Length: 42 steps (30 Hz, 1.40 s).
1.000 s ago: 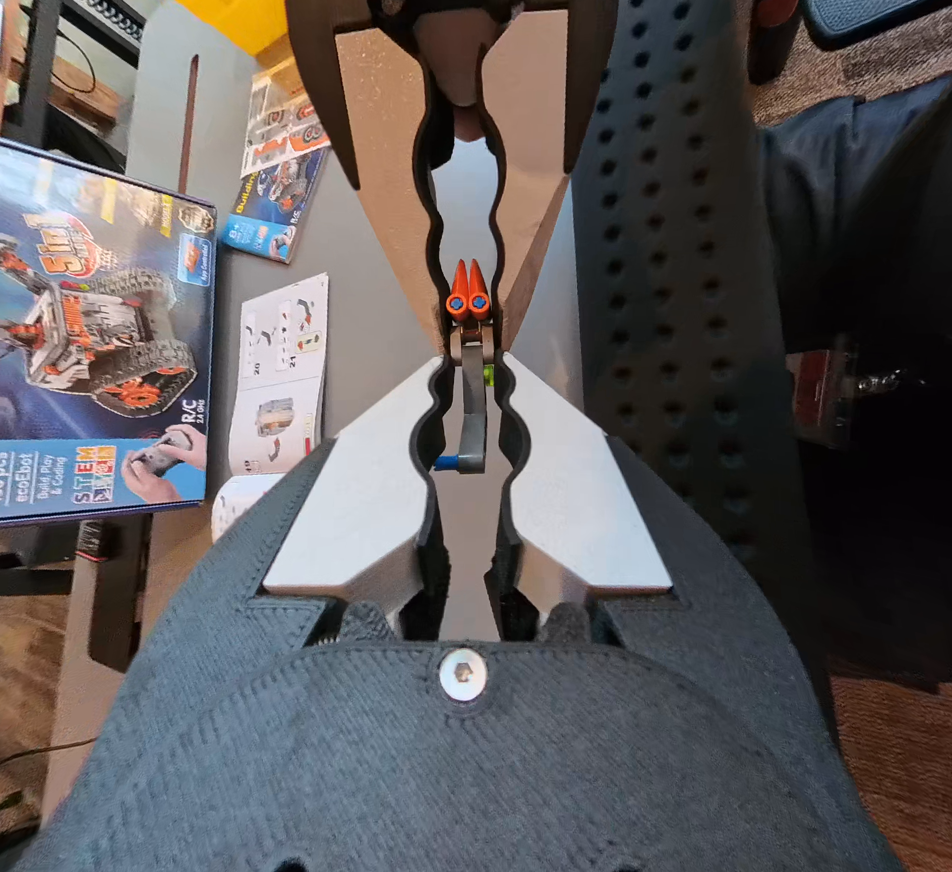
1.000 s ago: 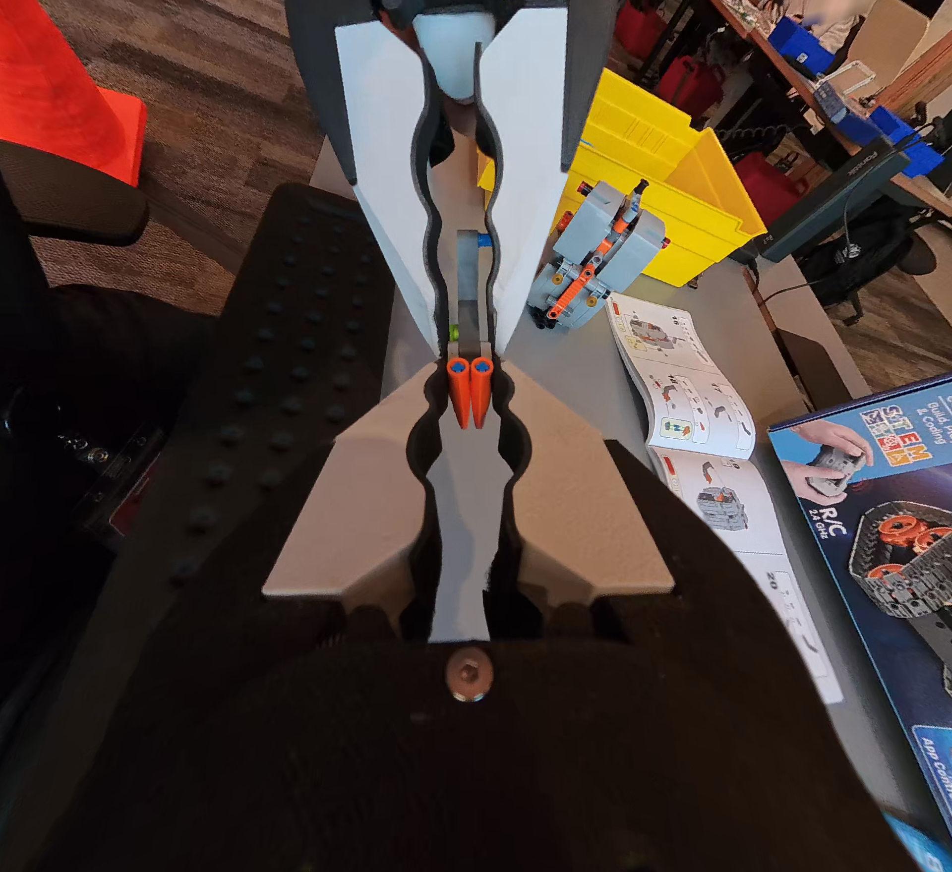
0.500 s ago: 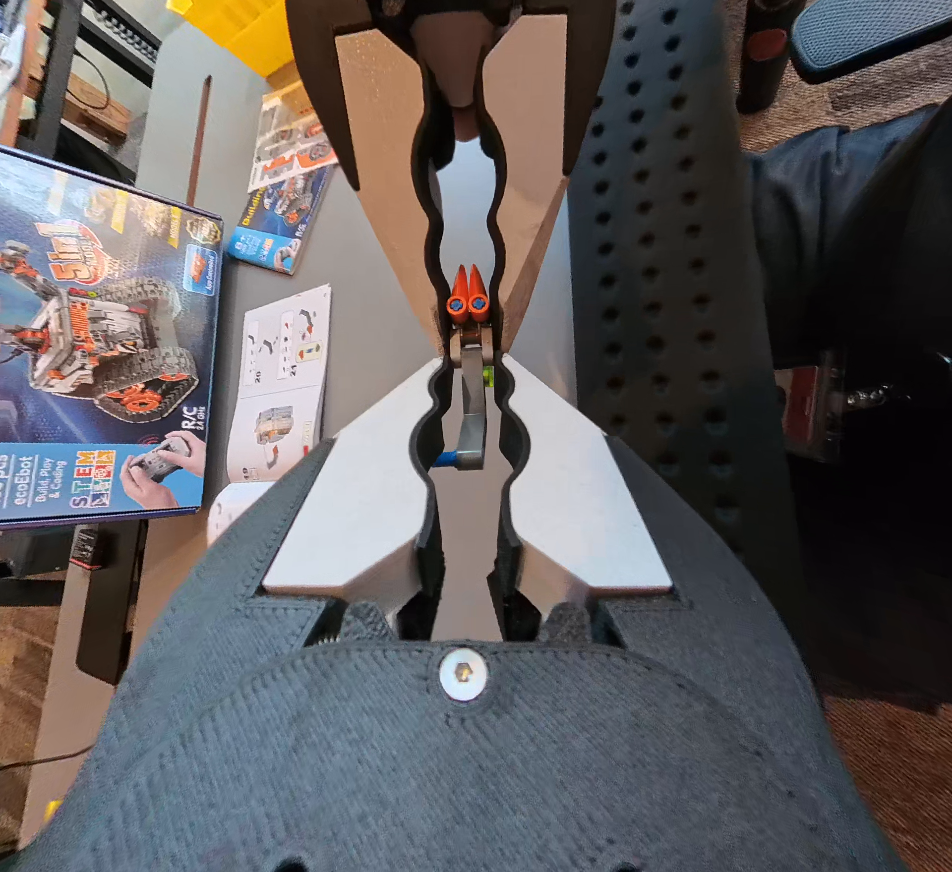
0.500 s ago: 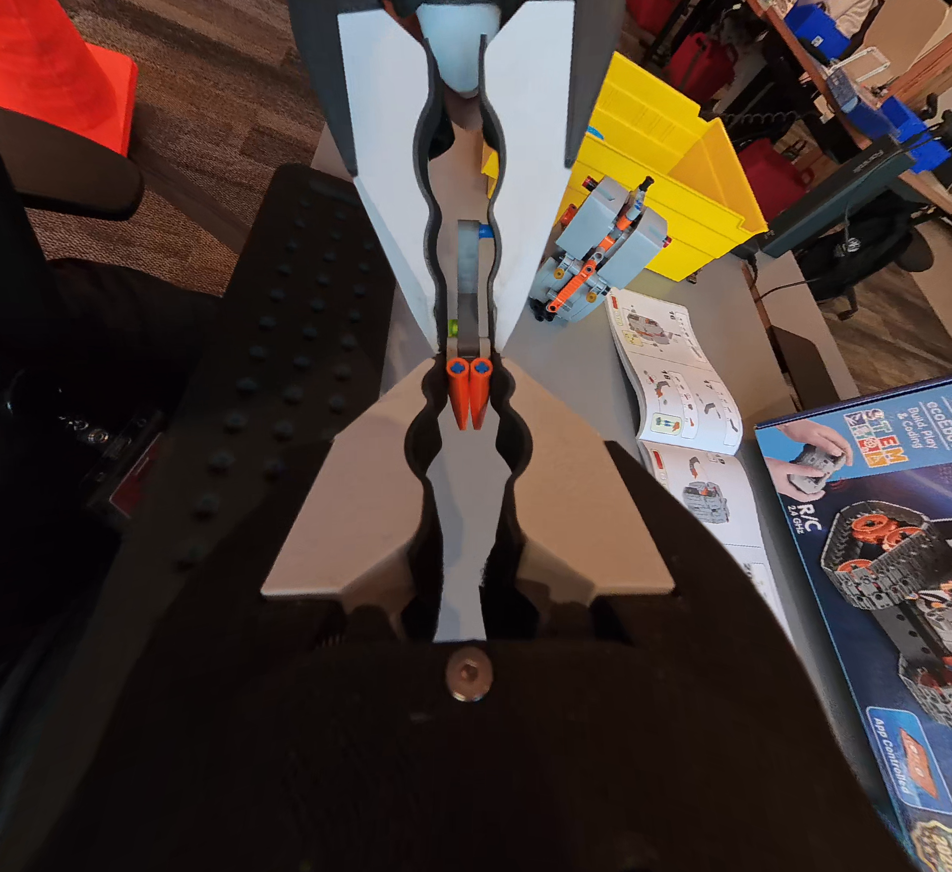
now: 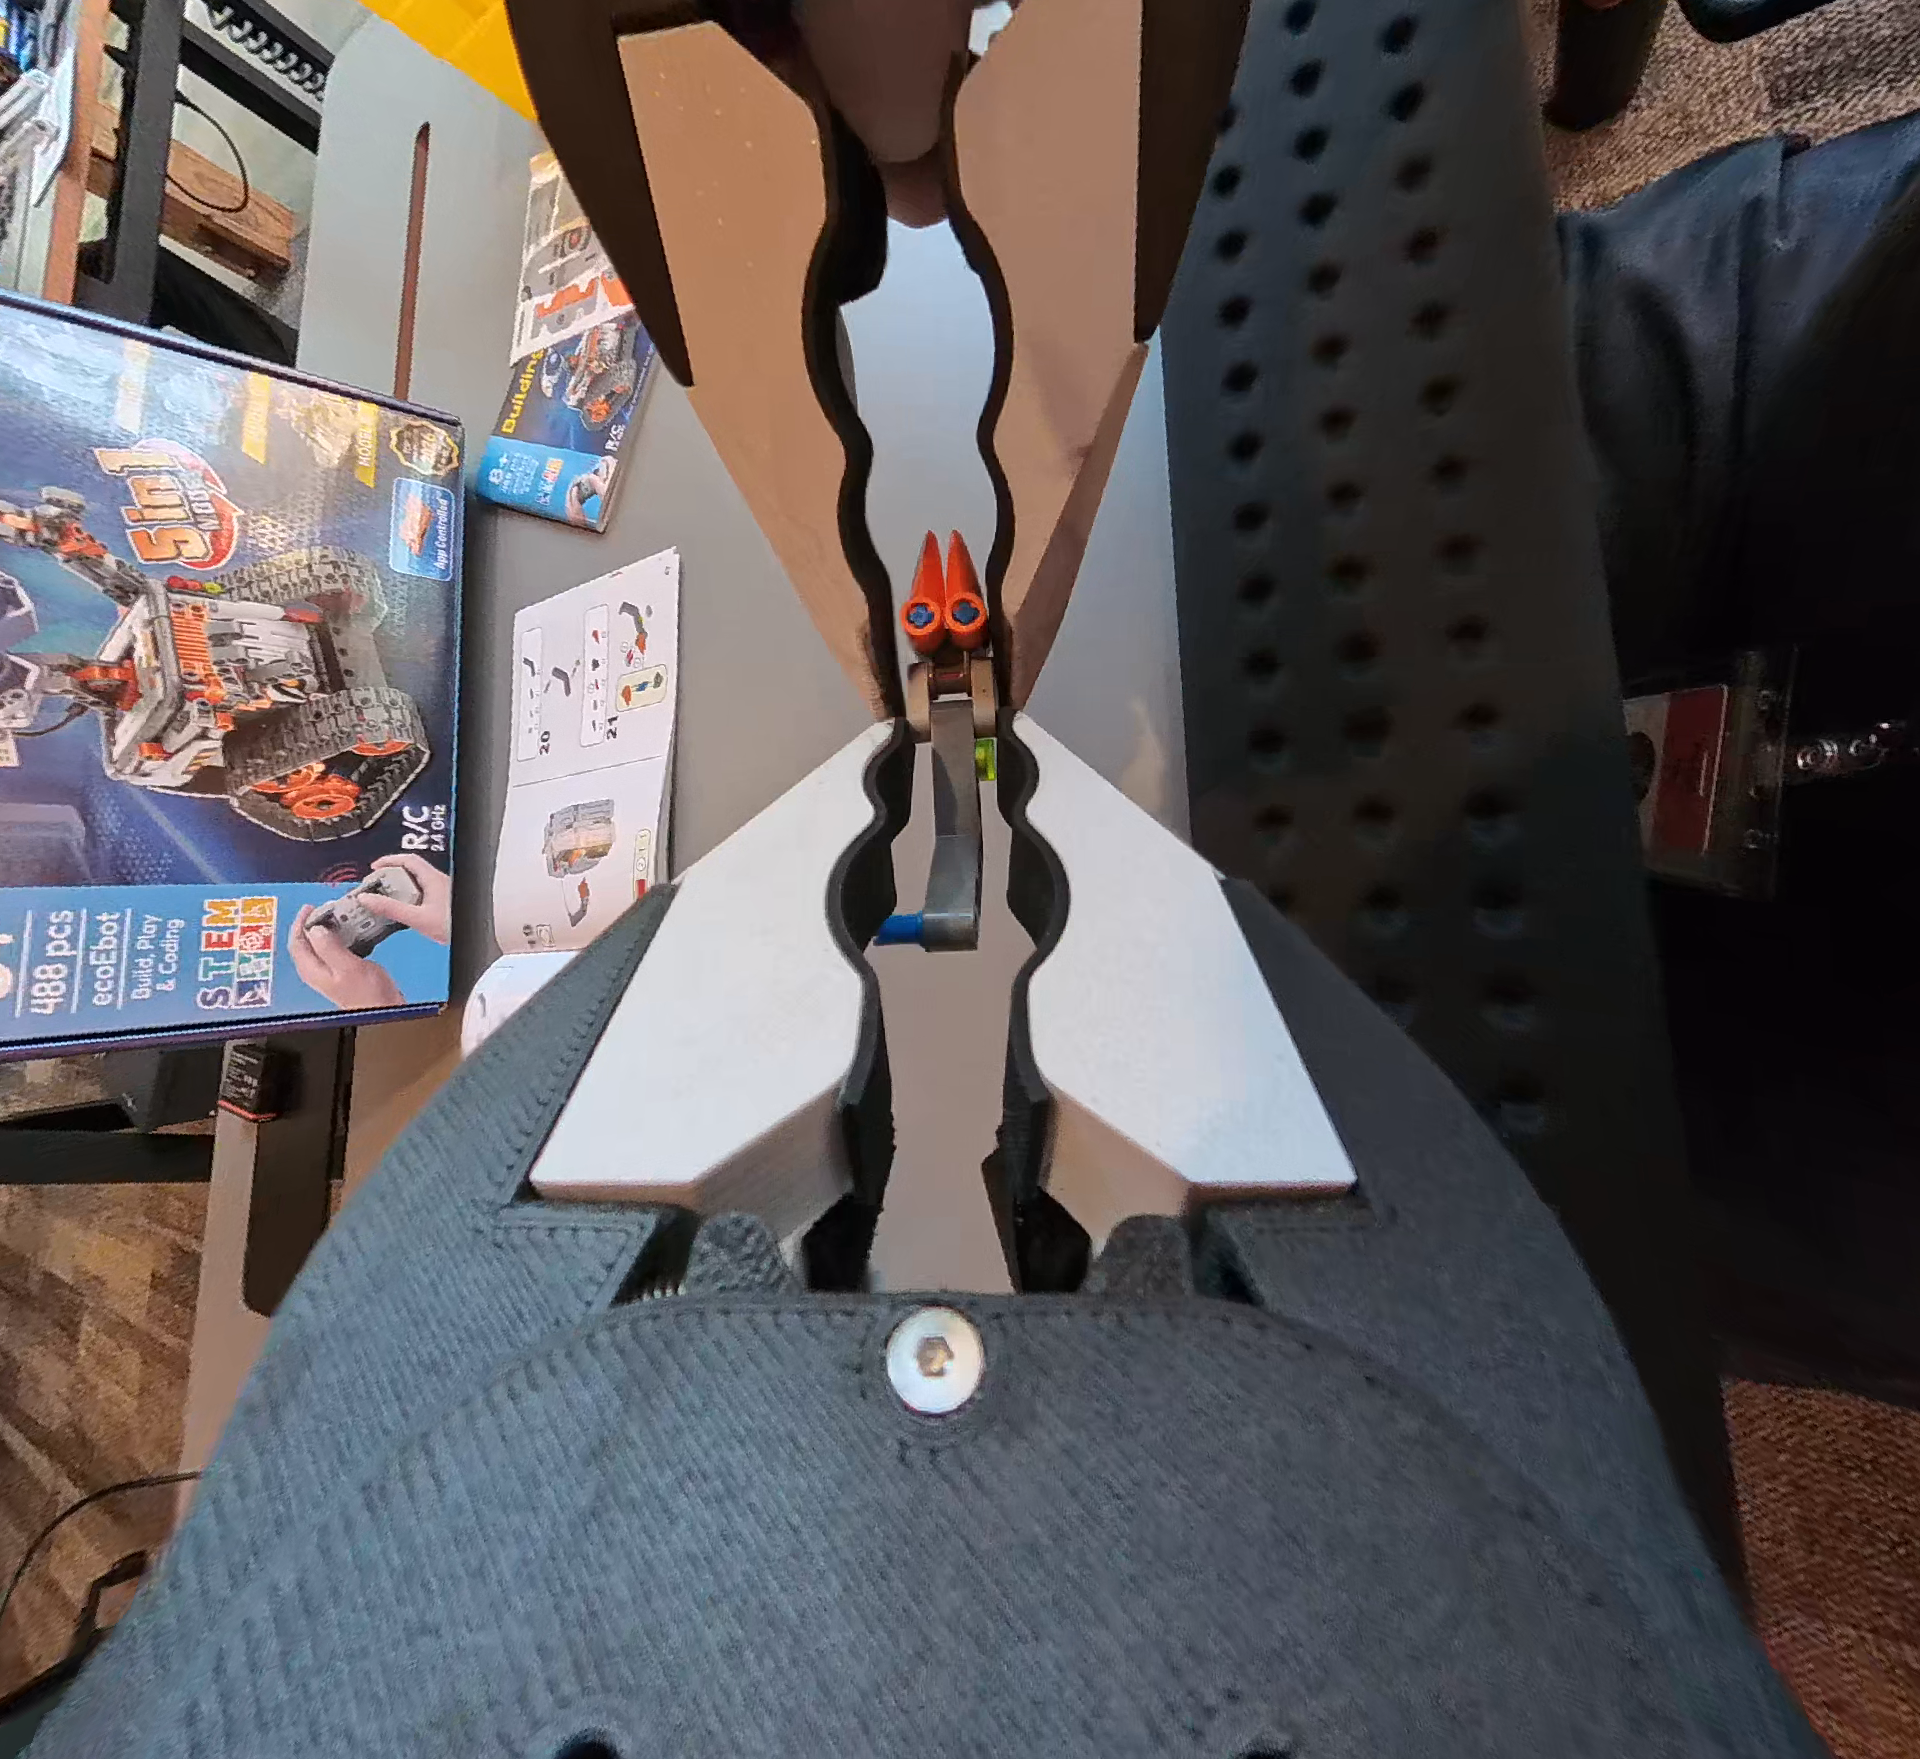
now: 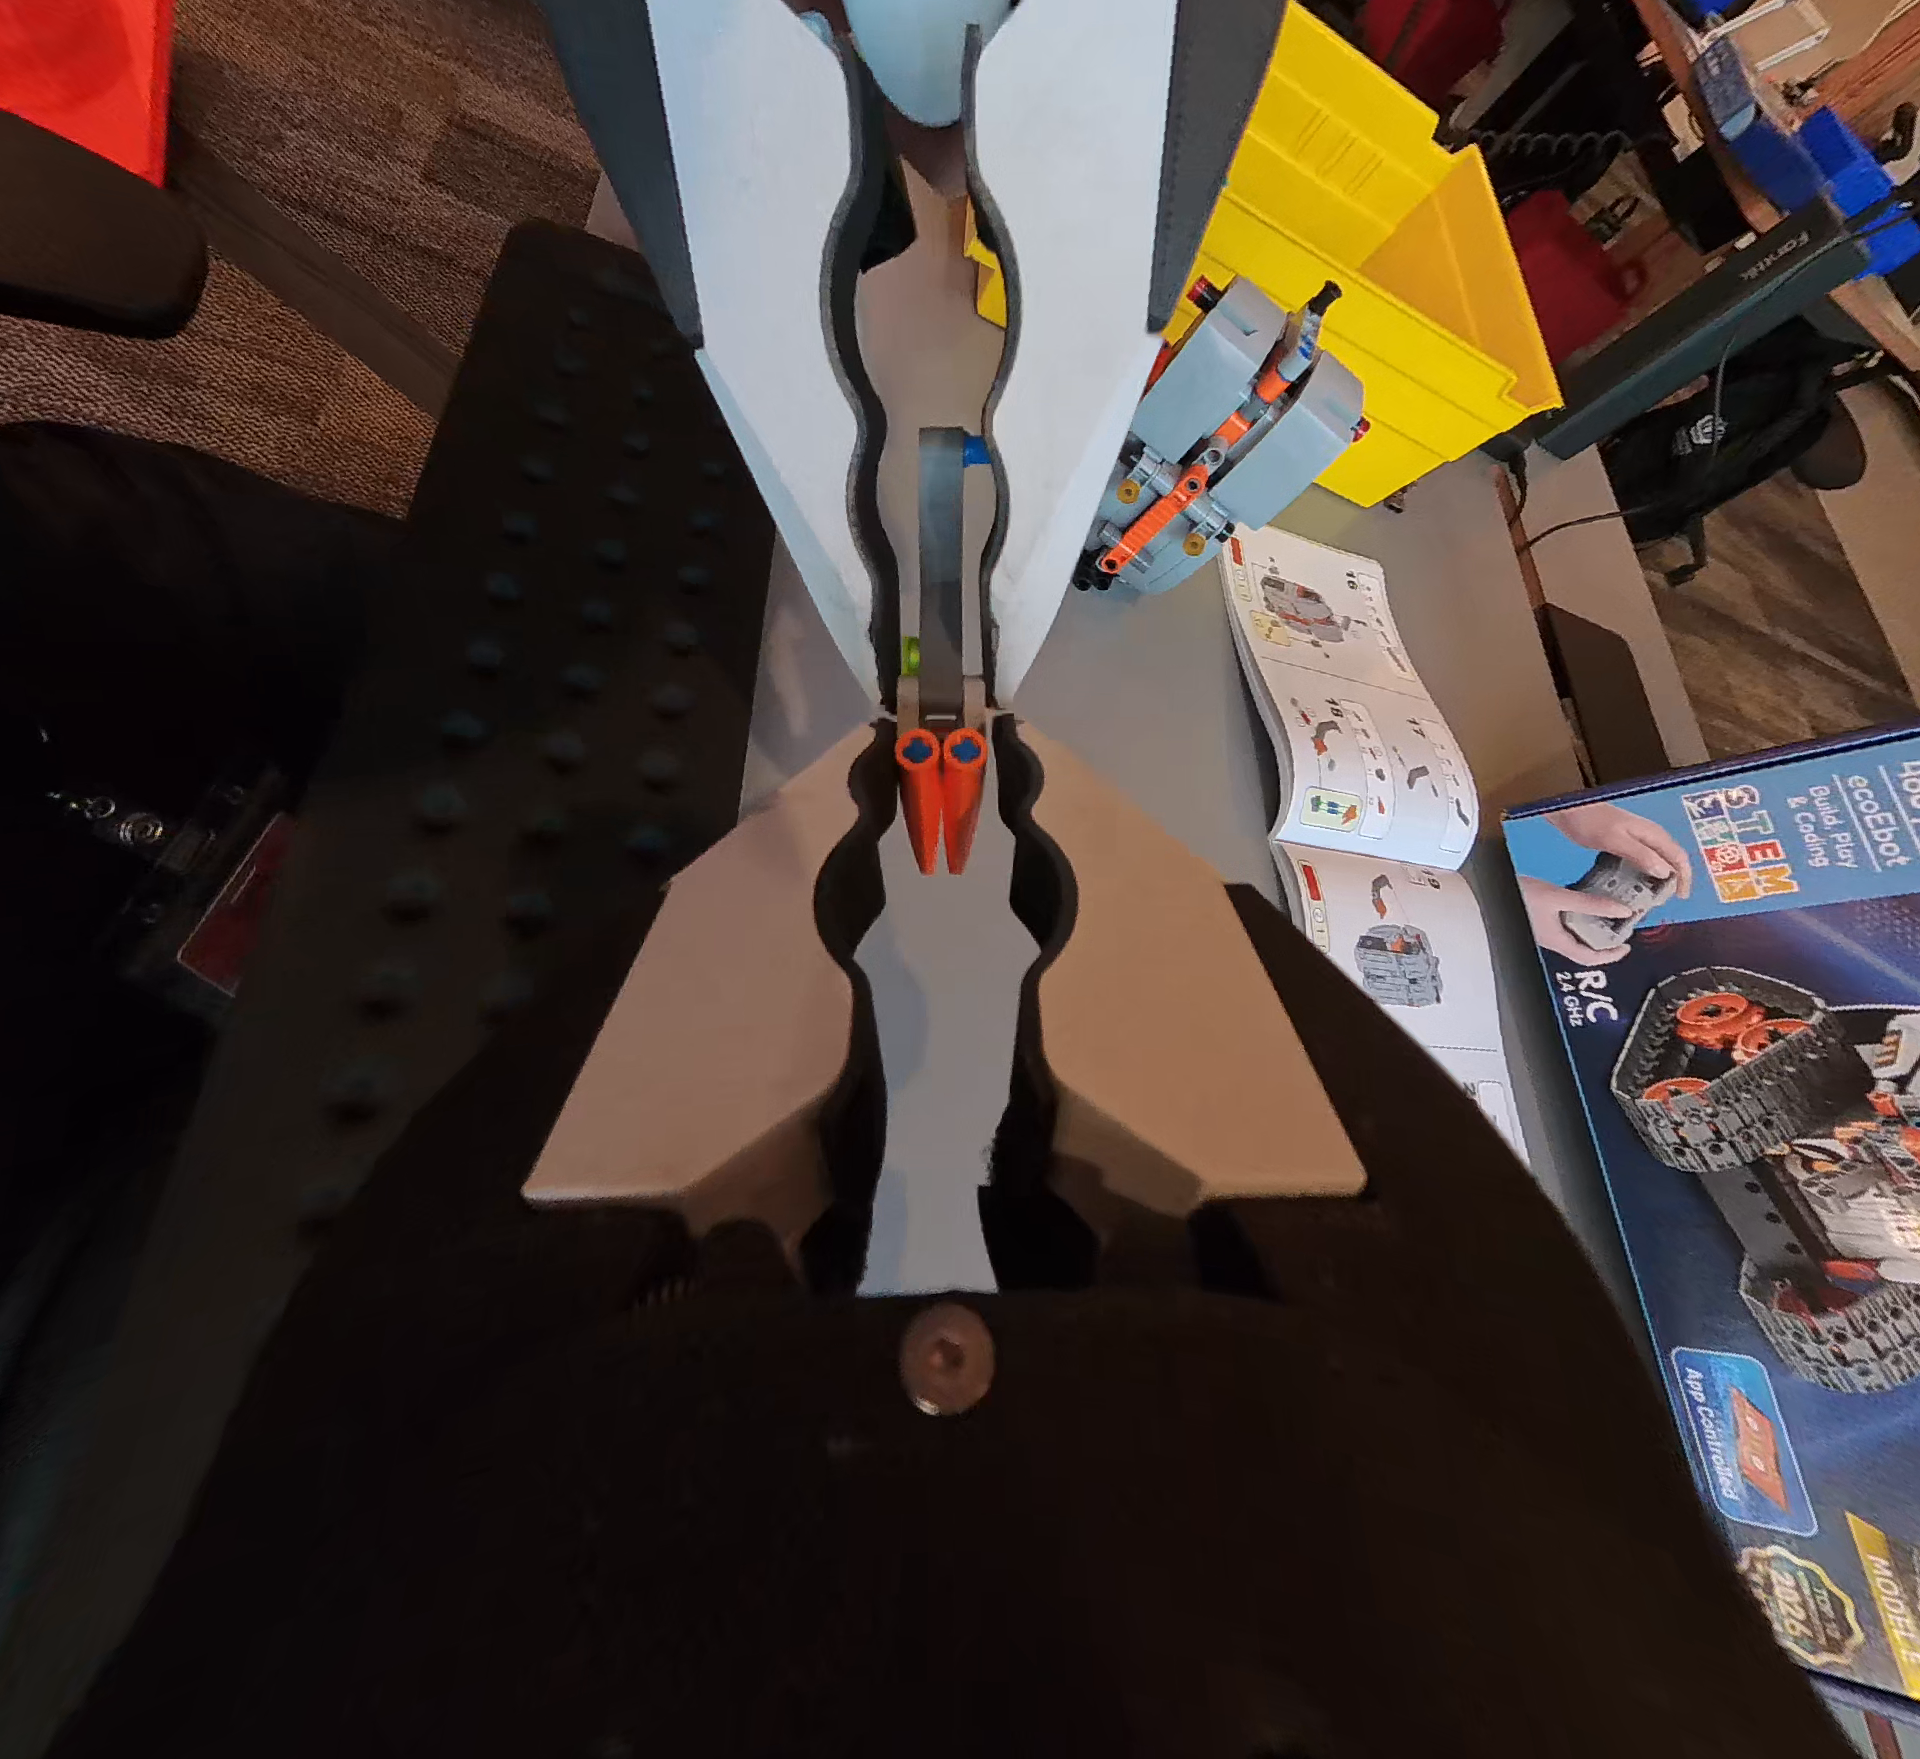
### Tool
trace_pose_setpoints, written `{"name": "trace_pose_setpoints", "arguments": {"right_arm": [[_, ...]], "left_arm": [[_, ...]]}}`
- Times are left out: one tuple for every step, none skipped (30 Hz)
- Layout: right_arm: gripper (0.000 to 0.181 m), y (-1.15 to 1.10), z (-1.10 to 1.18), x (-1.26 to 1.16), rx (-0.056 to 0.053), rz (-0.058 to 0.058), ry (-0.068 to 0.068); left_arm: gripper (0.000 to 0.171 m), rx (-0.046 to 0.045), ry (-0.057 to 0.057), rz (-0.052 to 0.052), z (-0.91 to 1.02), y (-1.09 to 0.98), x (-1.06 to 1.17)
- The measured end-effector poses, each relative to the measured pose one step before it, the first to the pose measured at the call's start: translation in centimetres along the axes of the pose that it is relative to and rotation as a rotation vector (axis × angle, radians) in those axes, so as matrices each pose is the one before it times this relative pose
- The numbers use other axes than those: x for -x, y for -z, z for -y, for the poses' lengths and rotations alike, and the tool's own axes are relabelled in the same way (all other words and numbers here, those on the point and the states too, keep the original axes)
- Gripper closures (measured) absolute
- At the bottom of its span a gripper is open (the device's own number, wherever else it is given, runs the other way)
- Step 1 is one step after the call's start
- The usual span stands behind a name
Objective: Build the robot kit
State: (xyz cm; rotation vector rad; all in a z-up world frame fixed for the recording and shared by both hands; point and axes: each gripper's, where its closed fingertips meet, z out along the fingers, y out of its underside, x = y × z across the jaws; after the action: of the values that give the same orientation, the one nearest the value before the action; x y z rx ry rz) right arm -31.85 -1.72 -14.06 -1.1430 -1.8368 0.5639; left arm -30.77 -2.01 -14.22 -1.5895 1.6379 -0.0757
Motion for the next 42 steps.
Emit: {"name": "trace_pose_setpoints", "arguments": {"right_arm": [[0.162,0.035,-0.004,-0.017,-0.0006,0.0019,0.0001],[0.161,0.020,0.007,-0.037,-0.0019,-0.0009,-0.0020],[0.161,0.004,-0.036,0.011,-0.0002,0.0009,-0.0017],[0.161,0.007,-0.013,0.031,-0.0012,0.0007,-0.0009],[0.161,-0.003,-0.020,0.003,-0.0004,-0.0045,0.0038],[0.162,0.016,-0.013,-0.005,-0.0011,-0.0065,0.0075],[0.162,-0.001,-0.030,0.003,0.0018,-0.0068,0.0078],[0.162,-0.006,0.011,-0.008,-0.0015,-0.0062,0.0059],[0.162,-0.019,-0.016,0.080,0.0003,0.0025,0.0031],[0.162,-0.048,-0.040,0.005,0.0016,-0.0011,-0.0005],[0.162,-0.034,0.003,0.037,-0.0014,0.0020,0.0005],[0.162,-0.078,-0.067,0.082,0.0033,0.0067,-0.0002],[0.163,-0.055,0.001,-0.017,0.0010,-0.0002,0.0018],[0.163,-0.020,-0.019,-0.034,0.0021,0.0001,0.0081],[0.162,-0.035,-0.026,0.045,0.0041,0.0046,0.0026],[0.163,0.001,0.030,-0.076,0.0014,-0.0031,-0.0012],[0.164,0.024,0.005,-0.053,0.0012,-0.0014,0.0028],[0.164,-0.017,0.019,0.099,-0.0016,0.0088,-0.0012],[0.164,-0.004,0.046,0.053,-0.0025,0.0063,-0.0059],[0.164,0.006,0.014,-0.109,-0.0015,-0.0041,-0.0038],[0.164,-0.020,-0.071,-0.085,0.0019,-0.0027,-0.0023],[0.164,-0.015,-0.145,-0.050,0.0075,0.0001,-0.0001],[0.165,-0.027,-0.125,0.117,0.0033,0.0093,-0.0024],[0.165,-0.048,-0.232,0.100,0.0059,0.0098,-0.0127],[0.165,-0.050,-0.200,0.047,-0.0008,0.0041,-0.0107],[0.166,-0.082,-0.178,0.226,-0.0076,0.0147,-0.0147],[0.166,-0.076,-0.195,0.299,-0.0046,0.0182,-0.0202],[0.166,-0.064,-0.155,0.170,-0.0052,0.0021,-0.0072],[0.166,-0.076,-0.125,0.151,-0.0063,-0.0029,0.0000],[0.166,-0.063,-0.101,0.053,-0.0049,-0.0083,-0.0030],[0.166,-0.051,-0.071,0.184,-0.0072,-0.0003,-0.0008],[0.166,-0.064,-0.066,0.137,-0.0085,-0.0008,-0.0037],[0.166,-0.079,-0.107,0.087,-0.0070,-0.0027,-0.0040],[0.164,-0.091,-0.147,0.032,-0.0017,-0.0018,-0.0092],[0.164,-0.074,-0.121,-0.169,-0.0028,-0.0160,-0.0050],[0.166,-0.086,-0.133,0.148,-0.0030,0.0094,0.0014],[0.166,-0.075,-0.113,-0.023,0.0027,0.0055,-0.0118],[0.165,-0.035,0.007,-0.283,-0.0087,-0.0097,-0.0140],[0.165,0.015,0.139,-0.118,-0.0266,0.0115,-0.0277],[0.165,0.082,0.112,0.091,-0.0309,0.0356,-0.0311],[0.165,0.202,0.044,-0.035,-0.0274,0.0346,-0.0365],[0.164,0.346,-0.064,-0.285,-0.0152,0.0179,-0.0394]], "left_arm": [[0.157,0.00517,-0.0076,0.0031,0.033,0.035,0.062],[0.157,0.00874,-0.0009,-0.0057,-0.012,-0.014,-0.056],[0.157,0.00696,0.0034,-0.0048,0.007,0.000,-0.002],[0.157,0.00361,0.0051,-0.0067,0.002,-0.030,-0.033],[0.157,0.00277,0.0098,-0.0073,-0.033,-0.043,-0.030],[0.157,-0.00128,0.0138,-0.0053,-0.021,-0.040,0.001],[0.157,-0.00235,0.0125,-0.0057,-0.034,-0.046,-0.023],[0.157,-0.00219,0.0099,-0.0039,-0.023,-0.019,-0.009],[0.158,-0.00209,0.0064,-0.0023,-0.020,-0.014,-0.016],[0.157,0.00185,0.0023,-0.0045,-0.055,-0.032,-0.063],[0.157,0.00195,0.0016,-0.0004,-0.042,-0.009,-0.009],[0.157,0.00341,-0.0003,-0.0052,-0.064,-0.035,-0.070],[0.157,0.00476,0.0028,-0.0034,-0.057,-0.022,-0.015],[0.157,-0.00011,0.0033,0.0021,-0.020,-0.029,0.057],[0.157,-0.00038,0.0007,-0.0060,-0.043,-0.029,-0.053],[0.157,-0.00044,0.0047,-0.0020,0.002,-0.004,0.040],[0.157,-0.00340,0.0080,0.0003,0.021,-0.014,0.084],[0.157,-0.00071,0.0130,-0.0116,-0.010,-0.011,-0.046],[0.157,-0.00040,0.0117,-0.0149,0.029,0.016,-0.078],[0.157,-0.00412,0.0031,-0.0040,0.023,0.009,0.036],[0.157,-0.00392,-0.0021,0.0052,-0.001,-0.029,0.125],[0.157,0.00074,-0.0004,0.0060,-0.021,-0.092,0.074],[0.157,0.00259,0.0015,0.0044,-0.048,-0.148,-0.018],[0.157,0.00517,0.0006,-0.0013,-0.070,-0.202,-0.135],[0.157,0.00174,0.0061,0.0039,-0.062,-0.199,-0.038],[0.157,-0.00113,0.0049,-0.0057,-0.064,-0.178,-0.148],[0.157,0.00058,0.0070,-0.0157,-0.092,-0.164,-0.269],[0.157,0.00228,0.0107,-0.0143,-0.081,-0.168,-0.243],[0.157,0.00324,0.0062,-0.0083,-0.069,-0.122,-0.137],[0.157,0.00428,0.0015,-0.0064,-0.072,-0.101,-0.124],[0.157,0.00402,0.0007,-0.0065,-0.064,-0.086,-0.100],[0.157,0.00573,0.0025,-0.0137,-0.069,-0.072,-0.191],[0.157,0.00562,0.0040,-0.0105,-0.085,-0.080,-0.105],[0.157,0.00538,0.0027,-0.0076,-0.099,-0.107,-0.053],[0.157,0.00337,0.0030,0.0008,-0.093,-0.125,0.083],[0.157,0.00208,-0.0018,-0.0020,-0.077,-0.094,0.048],[0.157,0.00613,0.0001,-0.0128,-0.119,-0.116,-0.113],[0.157,0.00271,0.0016,0.0054,-0.046,-0.046,0.179],[0.157,-0.00215,-0.0058,0.0064,0.007,0.079,0.239],[0.157,-0.00382,0.0016,-0.0152,0.049,0.090,0.021],[0.157,-0.00595,0.0209,-0.0235,0.134,0.025,0.027],[0.157,-0.01097,0.0274,-0.0155,0.192,-0.031,0.196]]}}
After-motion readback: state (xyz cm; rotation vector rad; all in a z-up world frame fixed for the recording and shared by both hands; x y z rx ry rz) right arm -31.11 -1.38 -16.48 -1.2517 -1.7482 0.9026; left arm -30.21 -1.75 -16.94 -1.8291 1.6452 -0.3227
